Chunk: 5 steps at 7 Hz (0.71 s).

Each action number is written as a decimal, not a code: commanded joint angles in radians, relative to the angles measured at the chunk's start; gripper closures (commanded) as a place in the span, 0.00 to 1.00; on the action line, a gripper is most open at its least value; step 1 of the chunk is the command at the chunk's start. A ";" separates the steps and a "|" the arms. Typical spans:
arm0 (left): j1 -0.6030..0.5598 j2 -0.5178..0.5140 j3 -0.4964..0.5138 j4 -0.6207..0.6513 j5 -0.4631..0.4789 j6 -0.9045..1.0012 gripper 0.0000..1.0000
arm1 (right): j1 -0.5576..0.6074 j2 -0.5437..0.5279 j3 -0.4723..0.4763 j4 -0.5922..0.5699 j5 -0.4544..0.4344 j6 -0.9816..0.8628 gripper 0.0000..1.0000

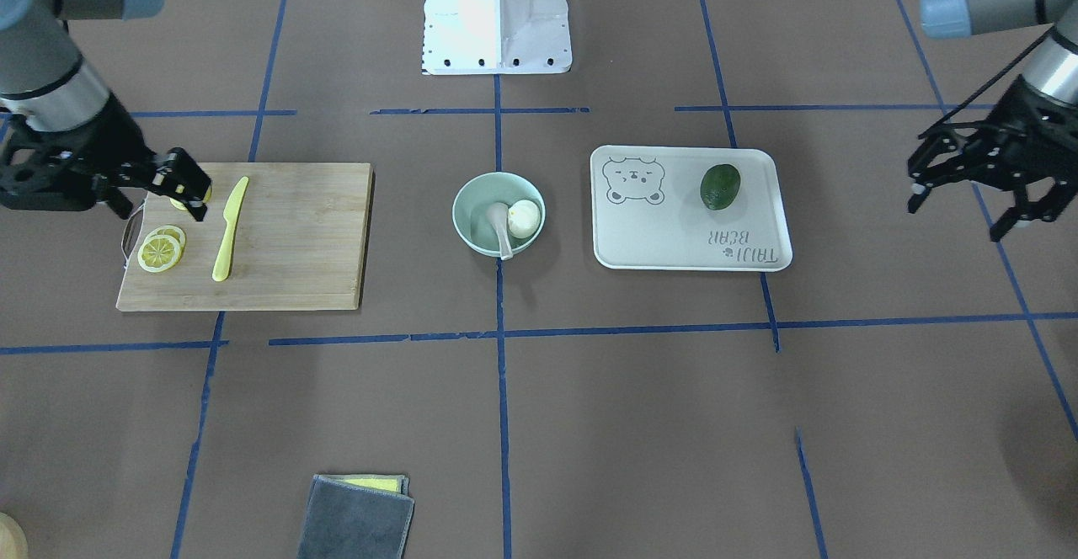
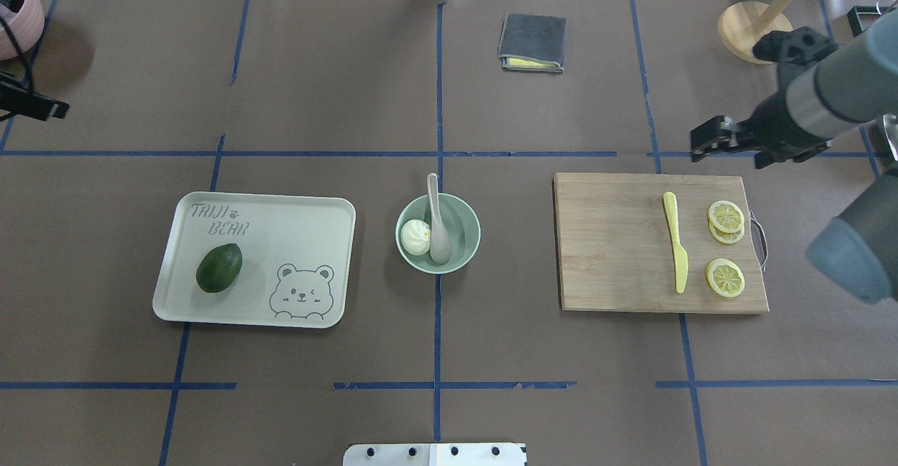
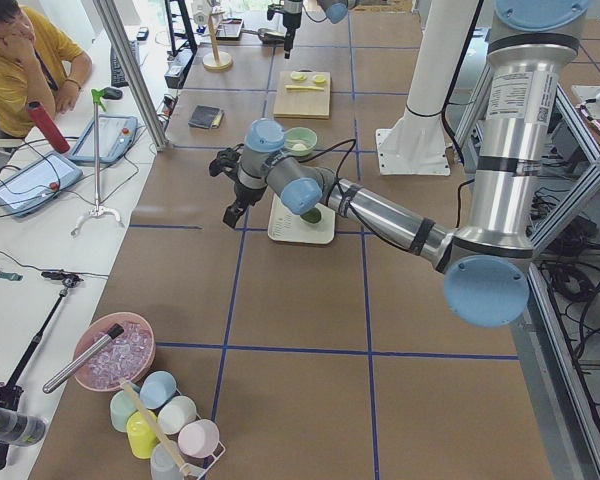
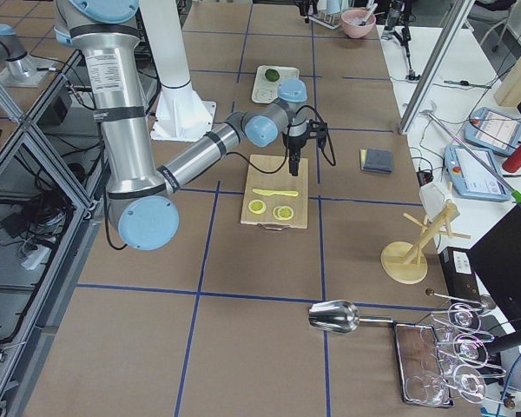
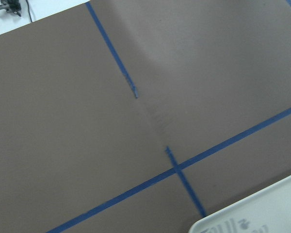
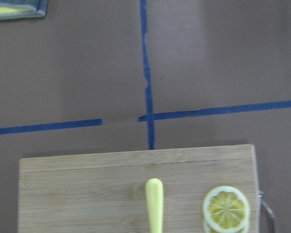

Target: Put spoon and bun in bowl

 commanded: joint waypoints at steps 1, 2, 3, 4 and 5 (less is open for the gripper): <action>-0.284 0.039 0.172 0.025 -0.068 0.373 0.00 | 0.229 -0.160 -0.013 -0.003 0.143 -0.368 0.00; -0.349 0.010 0.232 0.076 -0.130 0.438 0.00 | 0.314 -0.195 -0.060 -0.005 0.163 -0.521 0.00; -0.361 0.002 0.228 0.171 -0.190 0.445 0.00 | 0.380 -0.199 -0.138 -0.005 0.203 -0.648 0.00; -0.362 0.009 0.204 0.207 -0.192 0.428 0.00 | 0.447 -0.197 -0.193 -0.006 0.231 -0.773 0.00; -0.361 0.016 0.216 0.213 -0.204 0.384 0.00 | 0.491 -0.190 -0.212 -0.075 0.232 -0.860 0.00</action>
